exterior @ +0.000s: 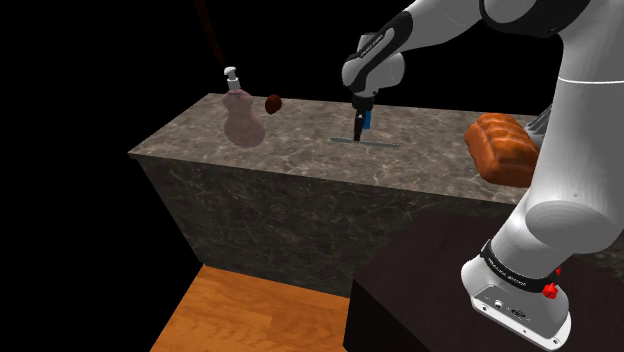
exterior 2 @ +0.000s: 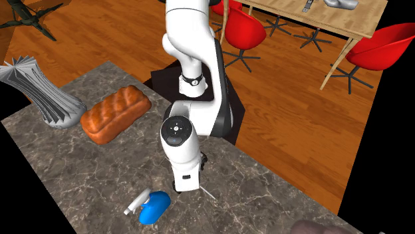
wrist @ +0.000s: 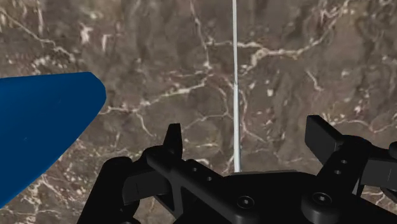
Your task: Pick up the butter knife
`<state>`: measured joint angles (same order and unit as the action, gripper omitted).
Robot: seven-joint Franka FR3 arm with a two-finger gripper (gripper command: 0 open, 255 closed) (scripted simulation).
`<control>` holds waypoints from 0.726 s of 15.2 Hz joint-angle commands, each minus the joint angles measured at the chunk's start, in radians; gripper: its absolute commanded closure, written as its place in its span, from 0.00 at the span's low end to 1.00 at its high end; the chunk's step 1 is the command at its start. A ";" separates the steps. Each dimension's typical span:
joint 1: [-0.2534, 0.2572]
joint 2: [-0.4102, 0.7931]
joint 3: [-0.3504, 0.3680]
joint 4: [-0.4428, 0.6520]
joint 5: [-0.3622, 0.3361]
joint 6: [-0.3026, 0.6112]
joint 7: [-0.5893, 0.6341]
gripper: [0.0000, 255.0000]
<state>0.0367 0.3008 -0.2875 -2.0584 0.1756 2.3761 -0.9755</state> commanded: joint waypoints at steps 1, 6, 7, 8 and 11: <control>-0.004 0.015 0.003 -0.009 0.009 0.023 -0.009 0.00; -0.006 0.029 0.007 -0.012 0.017 0.040 -0.015 1.00; -0.006 0.029 0.007 -0.013 0.017 0.041 -0.015 1.00; -0.006 0.029 0.007 -0.013 0.017 0.040 -0.015 1.00; -0.006 0.029 0.007 -0.013 0.016 0.040 -0.015 1.00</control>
<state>0.0303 0.3298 -0.2809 -2.0710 0.1921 2.4165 -0.9906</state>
